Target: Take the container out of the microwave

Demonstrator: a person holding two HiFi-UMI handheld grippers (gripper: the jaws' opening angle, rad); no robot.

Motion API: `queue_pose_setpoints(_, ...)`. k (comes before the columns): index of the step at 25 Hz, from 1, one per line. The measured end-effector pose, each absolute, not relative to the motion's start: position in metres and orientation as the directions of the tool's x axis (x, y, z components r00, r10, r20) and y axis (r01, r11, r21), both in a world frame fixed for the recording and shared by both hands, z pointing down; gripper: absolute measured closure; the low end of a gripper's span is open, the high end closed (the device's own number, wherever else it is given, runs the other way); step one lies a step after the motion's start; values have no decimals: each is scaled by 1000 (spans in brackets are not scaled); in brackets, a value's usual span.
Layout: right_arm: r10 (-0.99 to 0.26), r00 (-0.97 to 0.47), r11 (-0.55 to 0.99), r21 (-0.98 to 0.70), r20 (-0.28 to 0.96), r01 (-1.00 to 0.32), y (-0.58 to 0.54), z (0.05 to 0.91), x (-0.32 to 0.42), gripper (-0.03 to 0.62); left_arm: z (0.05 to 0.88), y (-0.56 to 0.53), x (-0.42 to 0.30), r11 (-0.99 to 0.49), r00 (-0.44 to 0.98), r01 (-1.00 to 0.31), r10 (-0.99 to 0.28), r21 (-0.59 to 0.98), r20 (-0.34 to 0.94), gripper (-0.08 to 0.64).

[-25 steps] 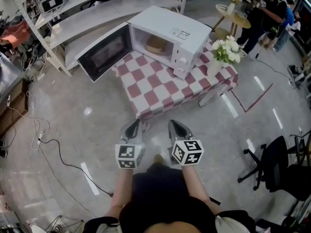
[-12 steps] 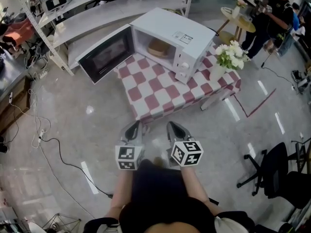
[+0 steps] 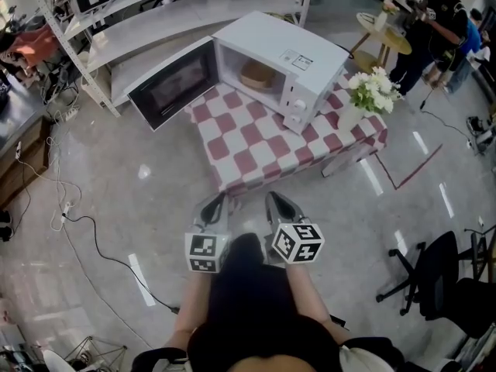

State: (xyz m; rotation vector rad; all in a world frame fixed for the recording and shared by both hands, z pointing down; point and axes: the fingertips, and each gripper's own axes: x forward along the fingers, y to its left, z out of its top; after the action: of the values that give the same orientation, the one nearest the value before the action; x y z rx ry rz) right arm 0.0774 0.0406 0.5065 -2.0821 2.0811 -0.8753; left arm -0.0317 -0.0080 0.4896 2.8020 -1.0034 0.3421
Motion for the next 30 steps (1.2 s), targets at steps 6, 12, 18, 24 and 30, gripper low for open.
queue_pose_setpoints(6, -933, -96, -70, -437, 347, -897, 43, 510, 67, 592, 494, -4, -40, -758, 744, -649, -612, 70, 269, 551)
queue_pose_setpoints(12, -934, -89, -67, -416, 346, -907, 39, 509, 70, 592, 494, -7, -40, -750, 739, -656, -617, 81, 272, 551)
queue_pose_setpoints(18, -933, -97, -55, -402, 348, -914, 29, 506, 71, 592, 489, -17, -36, -744, 733, -664, -629, 70, 259, 551)
queue_pose_setpoints(24, -933, -95, -51, -386, 348, -921, 14, 506, 81, 592, 488, -33, -23, -750, 738, -658, -624, 70, 256, 551)
queue_pose_setpoints(30, -934, -99, -36, -365, 344, -930, -11, 504, 89, 592, 487, -58, -13, -742, 730, -667, -633, 69, 256, 551)
